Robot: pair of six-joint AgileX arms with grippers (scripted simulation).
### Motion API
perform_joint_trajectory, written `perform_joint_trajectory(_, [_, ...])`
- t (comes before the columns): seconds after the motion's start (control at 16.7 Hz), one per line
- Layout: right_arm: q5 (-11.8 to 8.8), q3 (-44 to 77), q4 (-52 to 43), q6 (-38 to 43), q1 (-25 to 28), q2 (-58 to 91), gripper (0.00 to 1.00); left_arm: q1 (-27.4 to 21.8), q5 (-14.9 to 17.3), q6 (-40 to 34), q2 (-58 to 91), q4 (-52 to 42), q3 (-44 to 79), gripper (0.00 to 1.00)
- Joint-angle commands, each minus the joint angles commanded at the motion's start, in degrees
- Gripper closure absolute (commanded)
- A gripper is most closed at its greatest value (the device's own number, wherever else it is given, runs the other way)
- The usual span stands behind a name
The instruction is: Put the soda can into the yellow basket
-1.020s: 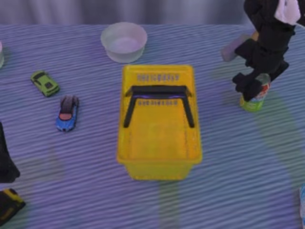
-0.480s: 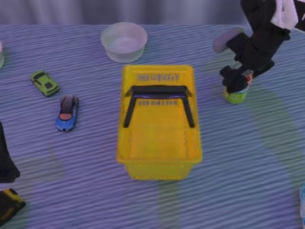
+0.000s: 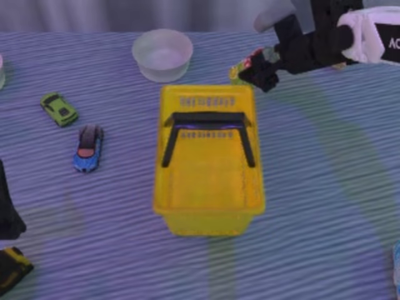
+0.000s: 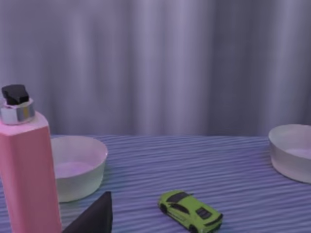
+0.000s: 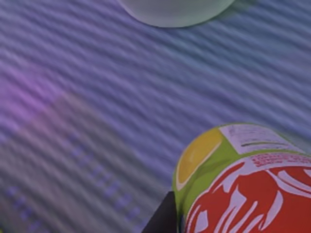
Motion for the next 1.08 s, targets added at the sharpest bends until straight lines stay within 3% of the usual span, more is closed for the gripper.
perform_joint_trajectory(0.36, [-18.8, -13.4, 35.5, 10.0, 1.7, -5.8, 1.00, 0.0, 0.0, 0.0, 0.0, 0.0, 0.0, 0.00])
perform_joint_trajectory(0.6, [-28.9, -20.7, 53.6, 15.2, 2.7, -9.8, 1.00, 0.0, 0.0, 0.0, 0.0, 0.0, 0.0, 0.00])
perform_joint_trajectory(0.72, [-32.4, -23.2, 59.3, 16.9, 3.0, -11.5, 1.00, 0.0, 0.0, 0.0, 0.0, 0.0, 0.0, 0.00])
perform_joint_trajectory(0.84, [-34.5, -24.7, 62.5, 17.9, 3.2, -12.6, 1.00, 0.0, 0.0, 0.0, 0.0, 0.0, 0.0, 0.00])
perform_joint_trajectory(1.08, [-35.1, -25.1, 63.3, 18.1, 3.2, -12.9, 1.00, 0.0, 0.0, 0.0, 0.0, 0.0, 0.0, 0.00])
